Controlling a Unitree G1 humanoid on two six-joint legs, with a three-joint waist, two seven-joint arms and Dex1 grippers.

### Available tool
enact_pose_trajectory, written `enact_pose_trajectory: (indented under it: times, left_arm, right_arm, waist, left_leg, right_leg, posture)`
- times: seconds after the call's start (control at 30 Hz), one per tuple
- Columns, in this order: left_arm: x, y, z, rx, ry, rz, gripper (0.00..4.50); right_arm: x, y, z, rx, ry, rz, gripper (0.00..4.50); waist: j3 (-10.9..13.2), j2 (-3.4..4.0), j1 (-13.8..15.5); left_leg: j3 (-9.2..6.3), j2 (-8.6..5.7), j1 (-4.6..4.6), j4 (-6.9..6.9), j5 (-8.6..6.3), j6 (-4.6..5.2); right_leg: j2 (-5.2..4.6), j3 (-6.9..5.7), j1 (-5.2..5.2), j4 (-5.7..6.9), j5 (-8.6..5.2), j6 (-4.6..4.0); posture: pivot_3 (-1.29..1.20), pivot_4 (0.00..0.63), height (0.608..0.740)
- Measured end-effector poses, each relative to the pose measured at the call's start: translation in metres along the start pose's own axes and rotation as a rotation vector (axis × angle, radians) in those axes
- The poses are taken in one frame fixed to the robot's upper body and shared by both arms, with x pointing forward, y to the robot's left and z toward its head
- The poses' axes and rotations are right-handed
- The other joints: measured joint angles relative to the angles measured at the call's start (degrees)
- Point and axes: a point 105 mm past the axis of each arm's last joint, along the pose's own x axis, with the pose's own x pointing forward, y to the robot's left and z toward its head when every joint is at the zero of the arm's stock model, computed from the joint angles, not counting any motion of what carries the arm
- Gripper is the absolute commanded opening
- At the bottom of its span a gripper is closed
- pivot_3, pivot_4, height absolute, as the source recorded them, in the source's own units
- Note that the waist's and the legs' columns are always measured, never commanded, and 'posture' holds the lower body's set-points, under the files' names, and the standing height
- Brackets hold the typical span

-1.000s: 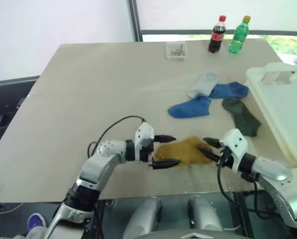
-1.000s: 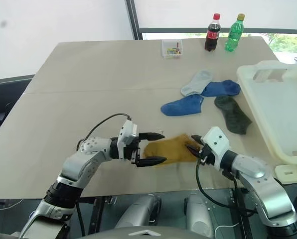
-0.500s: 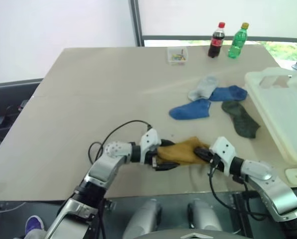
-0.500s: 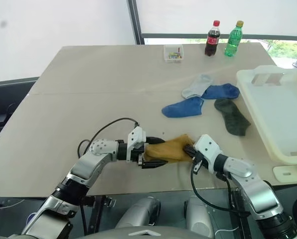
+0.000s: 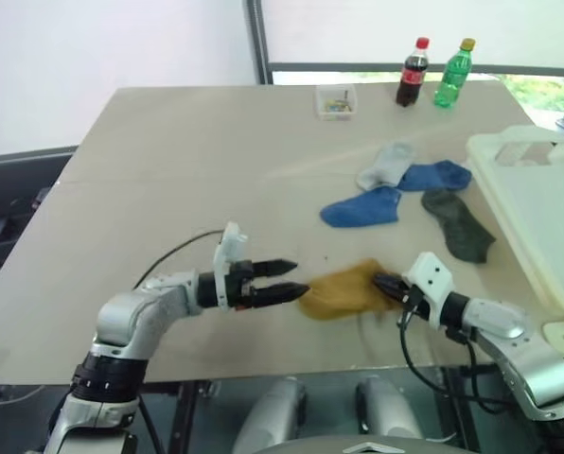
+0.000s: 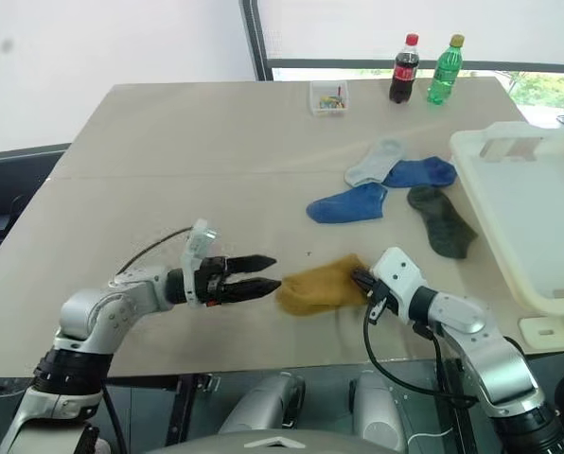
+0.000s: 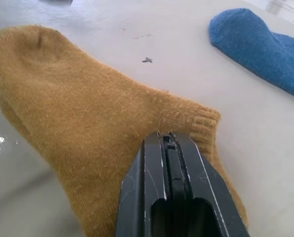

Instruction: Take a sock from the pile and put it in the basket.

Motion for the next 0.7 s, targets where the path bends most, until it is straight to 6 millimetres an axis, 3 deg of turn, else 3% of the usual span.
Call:
enact_pose_trajectory:
  times: [0.13, 0.47, 0.7]
  left_arm:
    - [0.002, 0.004, -0.007, -0.044, 0.061, 0.085, 4.50]
    - [-0.003, -0.016, -0.015, -0.255, 0.216, 0.067, 4.50]
    - [0.023, -0.024, -0.011, -0.278, 0.243, -0.002, 4.50]
  right_arm:
    - [0.000, 0.000, 0.000, -0.006, 0.004, 0.001, 0.12]
    - [-0.001, 0.000, -0.001, -0.004, 0.006, 0.001, 0.12]
    - [0.000, -0.001, -0.001, -0.014, 0.007, -0.011, 0.12]
  waist:
    - [0.01, 0.00, 0.09]
    - [0.02, 0.00, 0.07]
    - [0.03, -0.01, 0.51]
  left_leg:
    - [0.01, 0.01, -0.01, 0.00, 0.00, -0.01]
    - [0.02, 0.00, -0.03, -0.01, -0.01, -0.01]
    - [0.03, 0.00, -0.09, -0.01, 0.00, -0.03]
  right_leg:
    - [-0.02, 0.02, -0.02, 0.00, 0.00, -0.01]
    - [-0.01, 0.03, -0.06, 0.00, 0.00, 0.00]
    - [-0.02, 0.04, -0.11, -0.01, 0.00, -0.01]
  posture:
    - [0.00, 0.150, 0.740]
    - [0.00, 0.150, 0.740]
    - [0.00, 0.150, 0.740]
